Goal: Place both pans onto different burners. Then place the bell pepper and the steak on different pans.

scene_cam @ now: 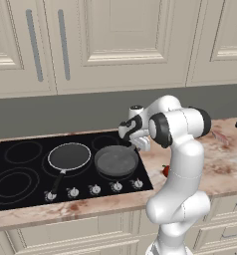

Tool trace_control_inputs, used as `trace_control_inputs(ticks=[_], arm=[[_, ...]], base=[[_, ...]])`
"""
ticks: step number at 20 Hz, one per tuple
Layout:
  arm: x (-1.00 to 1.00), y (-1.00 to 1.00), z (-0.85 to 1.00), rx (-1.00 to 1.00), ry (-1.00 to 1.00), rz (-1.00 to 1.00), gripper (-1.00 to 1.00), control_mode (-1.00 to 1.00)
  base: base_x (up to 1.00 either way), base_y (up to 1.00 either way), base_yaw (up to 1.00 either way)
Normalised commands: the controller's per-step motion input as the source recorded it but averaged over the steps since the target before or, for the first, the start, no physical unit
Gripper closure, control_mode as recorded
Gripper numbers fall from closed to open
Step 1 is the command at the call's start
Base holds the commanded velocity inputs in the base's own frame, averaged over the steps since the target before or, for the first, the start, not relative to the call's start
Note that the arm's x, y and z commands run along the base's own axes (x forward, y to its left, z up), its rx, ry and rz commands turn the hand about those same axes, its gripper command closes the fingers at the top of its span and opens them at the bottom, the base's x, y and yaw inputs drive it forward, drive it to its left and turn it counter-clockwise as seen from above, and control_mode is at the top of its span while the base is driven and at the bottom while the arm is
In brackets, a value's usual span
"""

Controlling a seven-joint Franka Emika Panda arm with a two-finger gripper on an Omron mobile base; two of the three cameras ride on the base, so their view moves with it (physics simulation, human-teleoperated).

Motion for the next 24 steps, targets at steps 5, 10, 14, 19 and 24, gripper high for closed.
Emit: trace_control_inputs(ticks=[5,10,14,19,24], arm=[[0.00,0.00,0.00,0.00,0.00,0.00,-1.00,-1.00],[-0.11,0.00,0.00,0.00,-0.01,0.00,-1.00,-1.00],[-0.29,0.00,0.00,0.00,-0.01,0.00,-1.00,-1.00],[-0.15,-0.01,0.19,0.00,0.00,0.00,-1.00,-1.00],[-0.02,-0.06,0.25,0.00,0.00,0.00,-1.00,-1.00]], base=[[0.00,0.00,0.00],[0.00,0.00,0.00],[0.00,0.00,0.00],[0.00,0.00,0.00],[0.00,0.00,0.00]])
